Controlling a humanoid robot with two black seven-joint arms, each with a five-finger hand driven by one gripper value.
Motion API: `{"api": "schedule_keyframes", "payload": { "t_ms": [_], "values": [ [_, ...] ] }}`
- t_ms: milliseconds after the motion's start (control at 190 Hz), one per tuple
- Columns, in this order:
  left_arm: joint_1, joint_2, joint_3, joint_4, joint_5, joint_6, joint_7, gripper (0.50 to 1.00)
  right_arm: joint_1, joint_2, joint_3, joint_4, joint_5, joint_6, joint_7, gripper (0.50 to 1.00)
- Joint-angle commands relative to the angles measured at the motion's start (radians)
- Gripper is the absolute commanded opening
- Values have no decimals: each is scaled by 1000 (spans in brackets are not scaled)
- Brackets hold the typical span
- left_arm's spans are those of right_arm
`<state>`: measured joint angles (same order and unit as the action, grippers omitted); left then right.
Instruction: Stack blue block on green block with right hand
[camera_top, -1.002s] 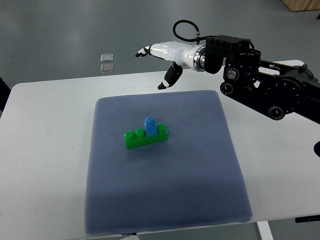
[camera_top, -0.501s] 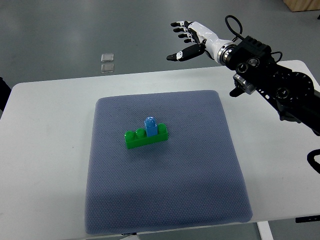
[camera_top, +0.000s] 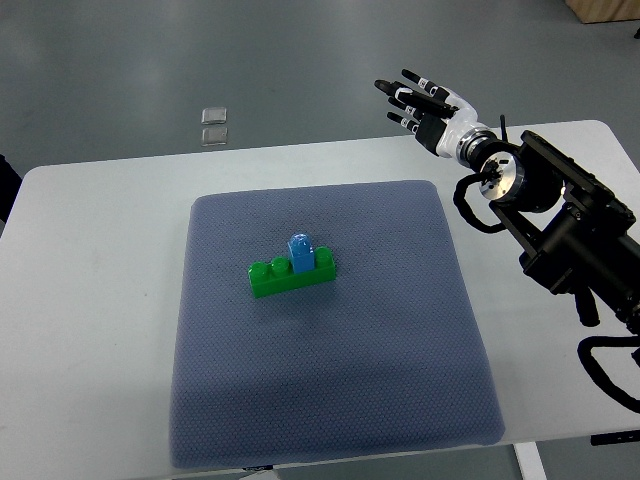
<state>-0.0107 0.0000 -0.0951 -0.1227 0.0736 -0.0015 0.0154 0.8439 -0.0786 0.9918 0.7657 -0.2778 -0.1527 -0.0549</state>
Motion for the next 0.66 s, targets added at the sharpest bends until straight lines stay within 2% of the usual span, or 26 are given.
{"api": "schedule_keyframes", "payload": {
  "t_ms": [0,132,322,522,660],
  "values": [
    [0,0,0,0,0,0,0,1000,-20,26,44,-22,5,2,35,913],
    [0,0,0,0,0,0,0,1000,-49,45,67,-26,5,4,118,915],
    [0,0,0,0,0,0,0,1000,-54,43,68,-51,6,4,135,915],
    [0,0,0,0,0,0,0,1000,-65,43,67,-55,5,5,194,915],
    [0,0,0,0,0,0,0,1000,-71,42,67,-55,5,5,205,915]
  ]
}}
